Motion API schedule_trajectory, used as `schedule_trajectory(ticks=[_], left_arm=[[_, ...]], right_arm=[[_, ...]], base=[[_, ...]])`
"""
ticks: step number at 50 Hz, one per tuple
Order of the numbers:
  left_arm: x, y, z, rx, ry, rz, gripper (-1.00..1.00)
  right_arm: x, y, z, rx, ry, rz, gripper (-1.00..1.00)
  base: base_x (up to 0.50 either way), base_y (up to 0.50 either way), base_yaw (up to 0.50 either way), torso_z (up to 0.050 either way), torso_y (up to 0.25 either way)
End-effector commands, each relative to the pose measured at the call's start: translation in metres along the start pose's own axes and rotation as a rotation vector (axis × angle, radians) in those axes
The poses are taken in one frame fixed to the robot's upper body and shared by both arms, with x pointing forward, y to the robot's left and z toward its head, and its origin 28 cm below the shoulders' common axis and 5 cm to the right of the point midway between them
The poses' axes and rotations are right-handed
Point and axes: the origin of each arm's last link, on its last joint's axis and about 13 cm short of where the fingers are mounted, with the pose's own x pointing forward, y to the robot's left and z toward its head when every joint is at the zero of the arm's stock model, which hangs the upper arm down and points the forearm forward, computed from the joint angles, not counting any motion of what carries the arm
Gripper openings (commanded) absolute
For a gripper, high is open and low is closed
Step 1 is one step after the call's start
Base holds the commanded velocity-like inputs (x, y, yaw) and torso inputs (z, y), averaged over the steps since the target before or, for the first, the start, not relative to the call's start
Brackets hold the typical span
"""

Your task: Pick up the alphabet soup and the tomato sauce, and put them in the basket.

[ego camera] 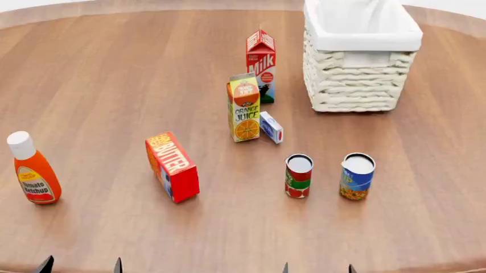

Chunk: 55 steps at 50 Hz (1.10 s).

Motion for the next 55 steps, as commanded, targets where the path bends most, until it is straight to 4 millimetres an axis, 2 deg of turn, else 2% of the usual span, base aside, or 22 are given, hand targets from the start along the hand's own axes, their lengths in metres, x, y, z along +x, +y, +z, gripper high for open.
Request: schedule_trajectory(ticks=[1,6,9,15,17,18,19,21,22,23,24,25,29,33,38,50,55], left_arm=[[0.000,0.000,0.000,0.000,0.000,0.000,1.00],[0.001,-0.002,0.005,0.012,-0.001,-0.019,1.00],[0.002,-0.002,0.003,0.028,0.004,-0.015,1.00],[0.002,0.001,0.004,0.007,0.008,-0.009,1.00],[0.004,0.006,0.019,-0.011,-0.055,0.004,1.00],[0.005,0.008,0.026,-0.004,-0.082,0.008,1.00],[0.008,0.014,0.045,-0.005,-0.141,0.010,1.00],[0.011,0.022,0.071,0.046,-0.229,0.021,1.00],[0.011,0.022,0.071,0.046,-0.229,0.021,1.00],[0.014,0.027,0.086,0.102,-0.289,0.053,1.00],[0.014,0.027,0.086,0.102,-0.289,0.053,1.00],[0.014,0.031,0.114,0.123,-0.398,0.089,1.00],[0.005,0.035,0.142,0.126,-0.507,0.123,1.00],[-0.017,0.039,0.172,0.119,-0.637,0.145,1.00],[-0.030,0.038,0.179,0.115,-0.711,0.141,1.00],[-0.025,0.036,0.167,0.095,-0.697,0.123,1.00],[-0.028,0.038,0.170,0.077,-0.706,0.130,1.00]], right_arm=[[0.000,0.000,0.000,0.000,0.000,0.000,1.00],[0.000,0.000,-0.004,0.001,-0.003,-0.003,1.00],[0.003,0.001,0.003,0.011,-0.006,-0.002,1.00],[0.004,0.003,0.002,0.014,-0.005,0.001,1.00],[0.011,-0.001,0.016,0.032,-0.071,-0.015,1.00],[0.018,-0.005,0.033,0.003,-0.144,-0.049,1.00],[0.021,-0.007,0.040,0.010,-0.169,-0.062,1.00],[0.031,-0.010,0.068,0.003,-0.257,-0.071,1.00],[0.030,-0.010,0.068,0.003,-0.257,-0.071,1.00],[0.034,-0.012,0.087,-0.040,-0.326,-0.078,1.00],[0.034,-0.012,0.088,-0.040,-0.326,-0.078,1.00],[0.034,-0.016,0.119,-0.076,-0.429,-0.090,1.00],[0.024,-0.018,0.147,-0.116,-0.536,-0.097,1.00],[0.013,-0.018,0.166,-0.144,-0.630,-0.097,1.00],[0.008,-0.014,0.171,-0.154,-0.669,-0.078,1.00],[0.010,-0.010,0.165,-0.129,-0.673,-0.072,1.00],[0.009,-0.009,0.166,-0.122,-0.676,-0.065,1.00]], base=[[0.00,0.00,0.00,0.000,0.000],[0.00,0.00,0.00,0.000,0.000],[0.00,0.00,0.00,0.000,0.000],[0.00,0.00,0.00,0.000,0.000],[0.00,0.00,0.00,0.000,0.000],[0.00,0.00,0.00,0.000,0.000],[0.00,0.00,0.00,0.000,0.000],[0.00,0.00,0.00,0.000,0.000],[0.00,0.00,0.00,0.000,0.000],[0.00,0.00,0.00,0.000,0.000],[0.00,0.00,0.00,0.000,0.000],[0.00,0.00,0.00,0.000,0.000],[0.00,0.00,0.00,0.000,0.000],[0.00,0.00,0.00,0.000,0.000],[0.00,0.00,0.00,0.000,0.000],[0.00,0.00,0.00,0.048,0.000],[0.00,0.00,0.00,0.050,0.000]])
